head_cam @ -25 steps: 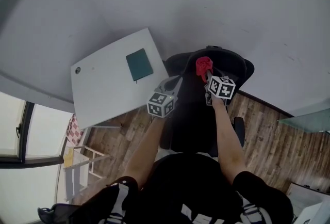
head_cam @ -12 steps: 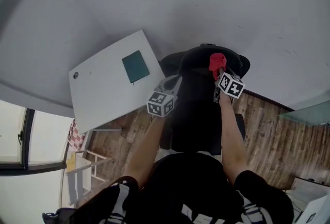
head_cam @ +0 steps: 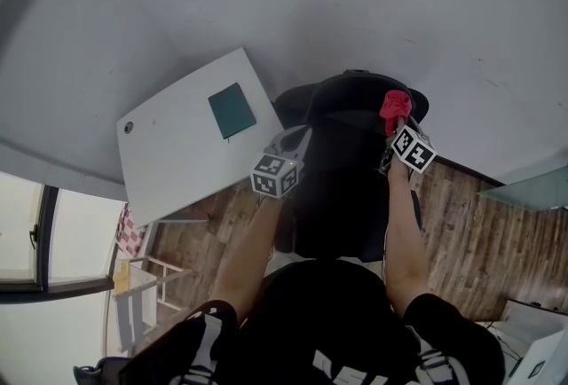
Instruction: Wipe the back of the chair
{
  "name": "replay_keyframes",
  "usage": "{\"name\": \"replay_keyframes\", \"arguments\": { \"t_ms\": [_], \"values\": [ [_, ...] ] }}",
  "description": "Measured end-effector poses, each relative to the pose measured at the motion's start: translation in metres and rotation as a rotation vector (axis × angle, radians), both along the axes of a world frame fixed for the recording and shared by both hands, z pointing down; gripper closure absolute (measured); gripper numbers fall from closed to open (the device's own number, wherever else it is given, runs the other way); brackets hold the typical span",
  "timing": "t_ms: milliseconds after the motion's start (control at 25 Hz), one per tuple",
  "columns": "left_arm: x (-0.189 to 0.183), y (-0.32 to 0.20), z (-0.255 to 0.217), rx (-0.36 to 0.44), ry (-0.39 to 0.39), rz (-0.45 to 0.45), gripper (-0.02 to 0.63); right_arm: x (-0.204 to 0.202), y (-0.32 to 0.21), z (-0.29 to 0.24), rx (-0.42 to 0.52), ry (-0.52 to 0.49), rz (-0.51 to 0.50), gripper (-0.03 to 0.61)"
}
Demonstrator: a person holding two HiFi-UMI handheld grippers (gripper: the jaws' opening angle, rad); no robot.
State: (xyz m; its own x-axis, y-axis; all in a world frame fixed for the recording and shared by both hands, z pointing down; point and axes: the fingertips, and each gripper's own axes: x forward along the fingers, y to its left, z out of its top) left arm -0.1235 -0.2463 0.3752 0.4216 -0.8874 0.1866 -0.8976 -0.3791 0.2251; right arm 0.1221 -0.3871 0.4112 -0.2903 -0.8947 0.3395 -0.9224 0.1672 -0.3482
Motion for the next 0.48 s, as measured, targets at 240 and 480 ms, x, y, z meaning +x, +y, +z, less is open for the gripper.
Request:
{"name": "replay_keyframes", "arguments": {
  "t_ms": [240,480],
  "values": [
    [-0.007,0.012,0.001,-0.004,-0.009,0.001,0.589,-0.003,0.012,-0.001,0.01,-0.029,0.023,0.503],
    [-0.04,0.032,0.006,-0.019,-0.017,0.007,0.589,-0.062,0.058,-0.003,0.076,-0.082,-0.103,0.505]
  ]
}}
